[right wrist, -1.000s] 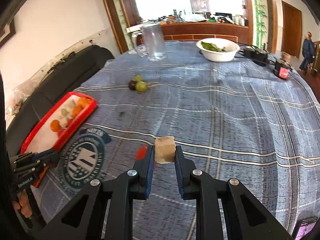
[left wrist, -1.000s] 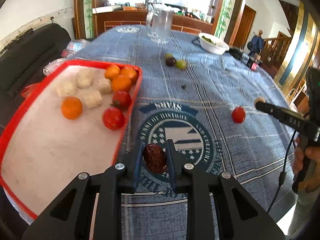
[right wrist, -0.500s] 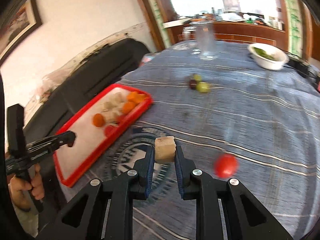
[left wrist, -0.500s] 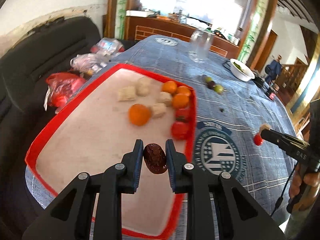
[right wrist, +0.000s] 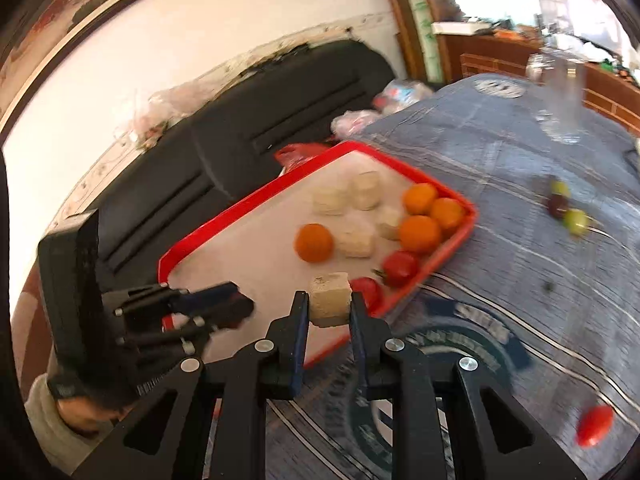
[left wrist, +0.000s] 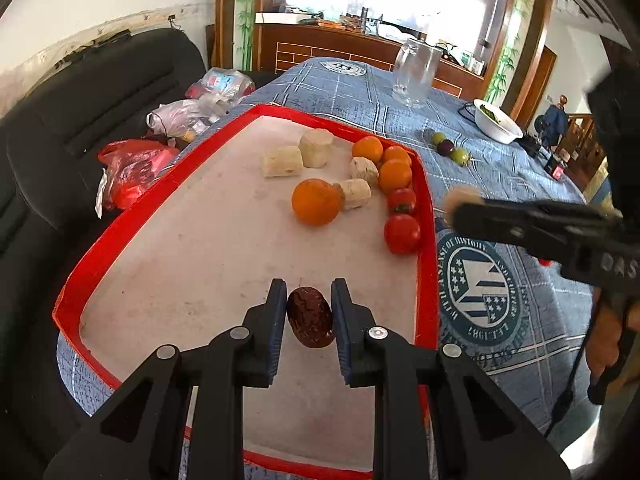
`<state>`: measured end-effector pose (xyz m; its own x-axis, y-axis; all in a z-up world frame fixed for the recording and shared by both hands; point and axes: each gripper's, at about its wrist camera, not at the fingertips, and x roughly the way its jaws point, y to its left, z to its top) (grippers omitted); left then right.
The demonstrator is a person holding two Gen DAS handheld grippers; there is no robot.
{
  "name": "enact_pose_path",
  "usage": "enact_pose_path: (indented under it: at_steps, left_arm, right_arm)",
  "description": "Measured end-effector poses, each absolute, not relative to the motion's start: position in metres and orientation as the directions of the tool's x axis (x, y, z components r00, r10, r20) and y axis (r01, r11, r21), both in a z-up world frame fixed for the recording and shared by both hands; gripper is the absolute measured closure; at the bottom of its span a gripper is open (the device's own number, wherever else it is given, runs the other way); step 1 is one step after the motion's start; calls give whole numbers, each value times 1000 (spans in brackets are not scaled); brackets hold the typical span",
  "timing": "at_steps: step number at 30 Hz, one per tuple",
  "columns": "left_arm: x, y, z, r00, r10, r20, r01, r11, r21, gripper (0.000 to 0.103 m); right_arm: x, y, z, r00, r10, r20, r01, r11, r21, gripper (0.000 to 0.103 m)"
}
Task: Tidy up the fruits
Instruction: 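Carry the cork cube in the right gripper while the left carries the date over the tray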
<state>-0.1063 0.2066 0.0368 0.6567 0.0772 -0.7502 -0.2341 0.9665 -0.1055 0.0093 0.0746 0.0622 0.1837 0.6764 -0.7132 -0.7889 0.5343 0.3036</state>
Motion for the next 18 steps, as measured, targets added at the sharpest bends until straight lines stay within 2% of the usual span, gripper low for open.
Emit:
enact_pose_path:
  at_steps: [6,18]
  left_arm:
    - [-103,208,31,654,56,-755,-227,966,-124,83]
    - [-90,201,24,654,-4,-756,-197,965,-175,83]
  right_arm:
    - [14,120,47,163,614,-773,-821,519,239,83]
    - [26,150,21,173,545,-820,-839,518,167,83]
